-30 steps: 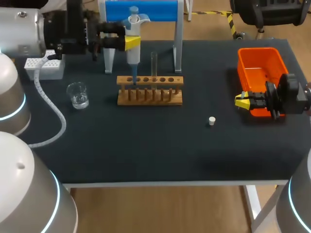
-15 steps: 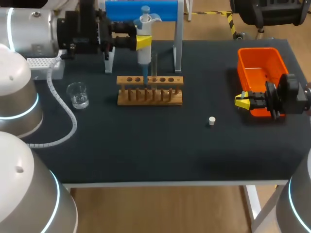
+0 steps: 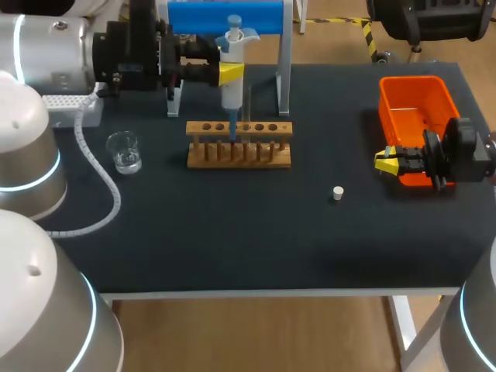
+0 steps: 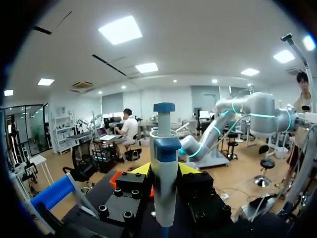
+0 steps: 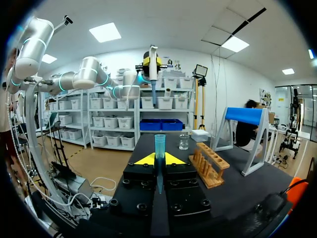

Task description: Invert the test tube, pick up the pipette, mount the tip to pipette, aspirate from beaker and dispense into the tube, eject the tip, return the pipette, and cap with the stopper.

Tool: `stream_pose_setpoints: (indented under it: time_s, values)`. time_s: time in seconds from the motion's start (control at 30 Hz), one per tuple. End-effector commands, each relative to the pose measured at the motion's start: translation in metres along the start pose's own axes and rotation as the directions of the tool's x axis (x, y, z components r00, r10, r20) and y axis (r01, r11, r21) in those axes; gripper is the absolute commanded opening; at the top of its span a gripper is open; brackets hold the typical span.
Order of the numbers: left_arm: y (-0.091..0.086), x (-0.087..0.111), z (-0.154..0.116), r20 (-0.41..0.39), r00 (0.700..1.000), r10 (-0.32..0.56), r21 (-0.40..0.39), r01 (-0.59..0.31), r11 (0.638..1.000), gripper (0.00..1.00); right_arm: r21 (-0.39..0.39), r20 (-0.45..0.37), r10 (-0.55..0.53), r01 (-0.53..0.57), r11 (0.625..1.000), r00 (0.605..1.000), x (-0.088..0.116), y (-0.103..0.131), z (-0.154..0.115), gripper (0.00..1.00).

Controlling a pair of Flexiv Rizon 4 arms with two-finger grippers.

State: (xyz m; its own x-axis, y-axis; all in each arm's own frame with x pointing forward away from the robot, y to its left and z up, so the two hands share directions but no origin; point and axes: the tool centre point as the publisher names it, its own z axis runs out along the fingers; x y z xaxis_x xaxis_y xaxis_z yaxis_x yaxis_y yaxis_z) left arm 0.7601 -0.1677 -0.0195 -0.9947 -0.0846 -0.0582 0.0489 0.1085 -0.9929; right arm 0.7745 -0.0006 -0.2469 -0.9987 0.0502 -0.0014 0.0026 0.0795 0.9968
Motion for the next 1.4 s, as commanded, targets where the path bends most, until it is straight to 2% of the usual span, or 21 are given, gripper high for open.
stream_pose_setpoints:
  time_s: [0.03, 0.33, 0.6, 1.33, 1.4]
  values:
    - [-0.001, 0.000, -0.004, -0.011, 1.000, -0.004, -0.004, 0.004, 1.000, 0.00, 0.001, 0.001, 0.000, 0.000, 1.000, 1.000, 0.001, 0.000, -0.001, 0.00]
    - [0.000, 0.005, -0.006, -0.029, 0.999, -0.019, 0.022, 0.020, 1.000, 0.00, 0.001, 0.001, 0.000, 0.000, 1.000, 1.000, 0.001, 0.000, -0.001, 0.00]
    - [0.001, 0.011, -0.002, -0.060, 0.998, -0.017, 0.010, 0.017, 1.000, 0.00, 0.001, 0.001, 0.000, 0.000, 1.000, 1.000, 0.001, 0.000, -0.001, 0.00]
    - [0.001, 0.012, -0.003, -0.060, 0.998, -0.013, 0.009, 0.013, 1.000, 0.00, 0.001, 0.001, 0.000, 0.000, 1.000, 1.000, 0.001, 0.000, -0.001, 0.00]
    - [0.001, 0.012, -0.003, -0.060, 0.998, -0.013, 0.009, 0.013, 1.000, 0.00, 0.010, 0.007, 0.007, -0.007, 1.000, 1.000, 0.002, 0.002, 0.016, 0.00]
